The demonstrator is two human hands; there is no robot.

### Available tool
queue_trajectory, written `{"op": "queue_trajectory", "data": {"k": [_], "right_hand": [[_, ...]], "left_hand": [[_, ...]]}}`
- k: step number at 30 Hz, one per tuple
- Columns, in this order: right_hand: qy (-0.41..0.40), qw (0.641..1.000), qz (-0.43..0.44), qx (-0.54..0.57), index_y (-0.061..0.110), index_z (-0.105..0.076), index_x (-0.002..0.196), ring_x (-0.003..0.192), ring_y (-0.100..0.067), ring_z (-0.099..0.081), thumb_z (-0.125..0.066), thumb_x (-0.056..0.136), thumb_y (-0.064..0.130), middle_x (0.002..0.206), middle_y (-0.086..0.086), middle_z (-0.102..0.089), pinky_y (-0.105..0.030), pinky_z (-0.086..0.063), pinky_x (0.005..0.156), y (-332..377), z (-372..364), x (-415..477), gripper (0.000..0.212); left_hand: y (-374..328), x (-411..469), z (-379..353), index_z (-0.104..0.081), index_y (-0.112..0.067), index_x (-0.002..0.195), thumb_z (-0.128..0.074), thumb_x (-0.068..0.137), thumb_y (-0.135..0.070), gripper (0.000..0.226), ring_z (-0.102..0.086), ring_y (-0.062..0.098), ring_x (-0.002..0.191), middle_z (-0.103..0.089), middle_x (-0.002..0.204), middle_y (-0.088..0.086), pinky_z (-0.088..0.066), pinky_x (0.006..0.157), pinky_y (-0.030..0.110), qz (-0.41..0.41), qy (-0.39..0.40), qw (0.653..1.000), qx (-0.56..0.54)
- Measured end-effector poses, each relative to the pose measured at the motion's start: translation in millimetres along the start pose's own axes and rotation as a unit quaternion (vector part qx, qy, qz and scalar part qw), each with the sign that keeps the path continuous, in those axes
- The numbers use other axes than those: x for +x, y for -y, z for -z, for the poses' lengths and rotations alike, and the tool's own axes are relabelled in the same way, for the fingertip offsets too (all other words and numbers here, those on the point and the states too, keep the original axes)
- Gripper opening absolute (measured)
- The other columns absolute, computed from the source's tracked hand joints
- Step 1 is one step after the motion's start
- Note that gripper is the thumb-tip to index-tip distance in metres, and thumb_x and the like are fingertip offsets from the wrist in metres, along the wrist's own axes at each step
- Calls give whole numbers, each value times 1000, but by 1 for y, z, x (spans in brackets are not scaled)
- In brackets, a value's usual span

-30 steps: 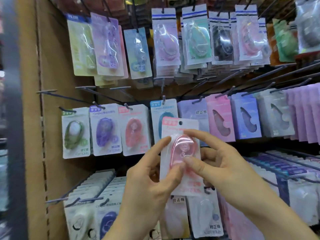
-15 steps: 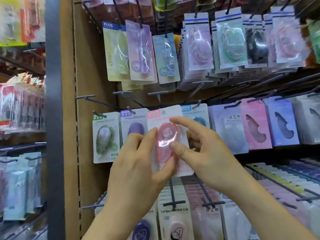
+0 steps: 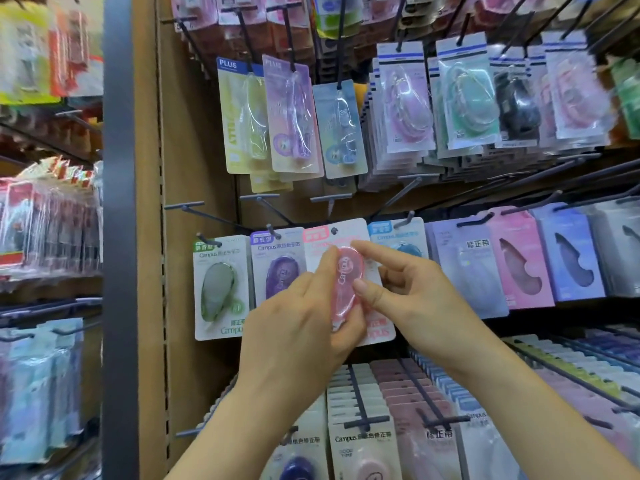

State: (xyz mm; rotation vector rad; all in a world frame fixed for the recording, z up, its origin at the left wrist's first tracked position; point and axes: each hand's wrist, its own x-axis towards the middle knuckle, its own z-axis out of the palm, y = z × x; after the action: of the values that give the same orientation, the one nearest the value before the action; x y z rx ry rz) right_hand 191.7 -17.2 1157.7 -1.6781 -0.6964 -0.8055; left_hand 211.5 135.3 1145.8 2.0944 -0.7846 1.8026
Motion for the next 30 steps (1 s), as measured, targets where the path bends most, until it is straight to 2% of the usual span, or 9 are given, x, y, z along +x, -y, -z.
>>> {"op": "queue_trajectory", "data": {"k": [4,7,9,11,13,15,17,24,30], "right_hand": [[3,999,-40,-11,29,-54,136,85,-5,-69,-63,93,13,86,10,-73,-20,-55,79,-6,-2,3,47],[-5,990,-27,-137,41,-51,135,72,4,-60,-64,93,23,80,16,-61,-11,-48,72,-7,-4,2,47],[-20,964,4,-265,49,-46,133,85,2,-59,-60,93,30,95,17,-57,-12,-46,77,-4,-5,-1,46],[-23,932,19,-360,47,-42,135,101,-7,-56,-56,94,33,108,9,-51,-23,-46,86,-1,-7,-4,46],[-24,913,20,-407,42,-39,139,107,-10,-51,-53,95,35,113,6,-46,-22,-41,84,-1,-8,-5,46],[-23,907,13,-420,41,-38,142,107,-11,-50,-52,96,35,114,5,-45,-22,-41,85,-2,-8,-4,48],[-24,908,5,-419,42,-36,145,106,-12,-51,-51,96,35,113,5,-46,-23,-41,86,-1,-9,-5,51],[-32,912,-18,-408,32,-53,130,97,-16,-55,-53,95,30,105,3,-49,-32,-46,88,-9,-14,-13,35],[-79,934,4,-349,36,-58,129,87,-3,-57,-62,89,25,100,17,-53,-18,-45,78,-10,-4,-37,42]], "left_hand": [[7,6,-3,-64,-17,126,-44,79,-51,61,-62,22,49,-66,68,-5,-40,38,26,-7,36,998,59],[11,7,-11,-61,-19,127,-42,79,-51,61,-60,22,47,-64,65,-5,-35,39,24,-12,82,994,76],[14,9,-17,-62,-15,126,-48,77,-50,62,-59,22,43,-63,61,-3,-35,36,24,-34,105,990,90],[16,12,-29,-65,-13,122,-71,68,-50,66,-55,20,37,-59,53,-1,-32,33,22,-48,108,985,127],[14,16,-31,-61,-13,127,-82,61,-49,78,-58,20,40,-61,53,1,-36,36,24,-31,144,980,131],[12,22,-33,-31,-16,149,-68,81,-47,84,-69,22,70,-71,80,4,-44,55,30,-11,164,979,118],[14,22,-44,-3,-18,154,-52,94,-42,81,-67,25,91,-70,102,4,-40,66,31,-14,166,982,94],[19,42,-60,-10,-9,150,-55,94,-28,75,-67,35,91,-68,105,14,-43,64,36,-12,226,964,139],[23,30,-50,4,-16,154,-57,94,-42,90,-65,33,96,-67,110,14,-47,72,37,-26,224,970,89]]}}
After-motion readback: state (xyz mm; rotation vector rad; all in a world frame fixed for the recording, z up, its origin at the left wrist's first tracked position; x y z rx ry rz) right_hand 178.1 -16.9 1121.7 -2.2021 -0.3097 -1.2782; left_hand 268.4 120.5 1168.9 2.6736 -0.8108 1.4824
